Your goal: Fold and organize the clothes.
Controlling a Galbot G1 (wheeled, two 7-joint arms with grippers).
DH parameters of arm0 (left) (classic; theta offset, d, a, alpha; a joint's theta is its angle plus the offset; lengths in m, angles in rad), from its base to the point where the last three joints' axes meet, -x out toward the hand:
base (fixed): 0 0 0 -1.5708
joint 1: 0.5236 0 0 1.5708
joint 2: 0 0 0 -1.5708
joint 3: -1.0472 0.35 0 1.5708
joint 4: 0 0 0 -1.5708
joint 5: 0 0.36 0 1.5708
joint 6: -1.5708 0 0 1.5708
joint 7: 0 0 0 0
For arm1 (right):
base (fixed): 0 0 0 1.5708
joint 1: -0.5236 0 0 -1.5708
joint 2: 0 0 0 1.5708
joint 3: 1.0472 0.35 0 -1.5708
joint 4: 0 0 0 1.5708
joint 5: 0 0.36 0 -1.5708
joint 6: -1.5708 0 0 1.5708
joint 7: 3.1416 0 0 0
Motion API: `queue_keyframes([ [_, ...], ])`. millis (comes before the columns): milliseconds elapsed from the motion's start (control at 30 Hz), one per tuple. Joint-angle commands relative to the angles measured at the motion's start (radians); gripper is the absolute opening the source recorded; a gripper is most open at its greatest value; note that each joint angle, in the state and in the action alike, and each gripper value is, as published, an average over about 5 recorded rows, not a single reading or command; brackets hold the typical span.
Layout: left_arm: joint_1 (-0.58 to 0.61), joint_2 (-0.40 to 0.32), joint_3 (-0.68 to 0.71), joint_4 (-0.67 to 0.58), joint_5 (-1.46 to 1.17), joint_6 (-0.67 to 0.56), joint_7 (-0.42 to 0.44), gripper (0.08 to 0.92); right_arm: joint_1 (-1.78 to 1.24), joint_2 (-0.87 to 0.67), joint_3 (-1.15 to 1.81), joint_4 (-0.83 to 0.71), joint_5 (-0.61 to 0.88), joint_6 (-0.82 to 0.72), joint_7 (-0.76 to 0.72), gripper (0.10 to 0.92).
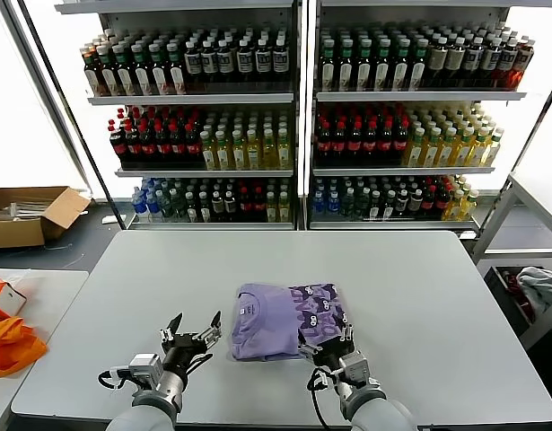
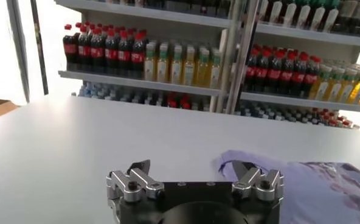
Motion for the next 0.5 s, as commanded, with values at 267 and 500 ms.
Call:
queue_keyframes([
  [267,0.015,-0.003,0.005,0.004,0.014,0.002,0.002,0.822,-0.011,-0.009,-0.014,-0.015,0.134,-0.014,0.070,0.823],
  [500,0.018,-0.005,0.009,0.006,0.016,0.002,0.002,0.823,-0.036,0.014,0.018,-0.008,0.265,-0.015,0.089,0.823],
])
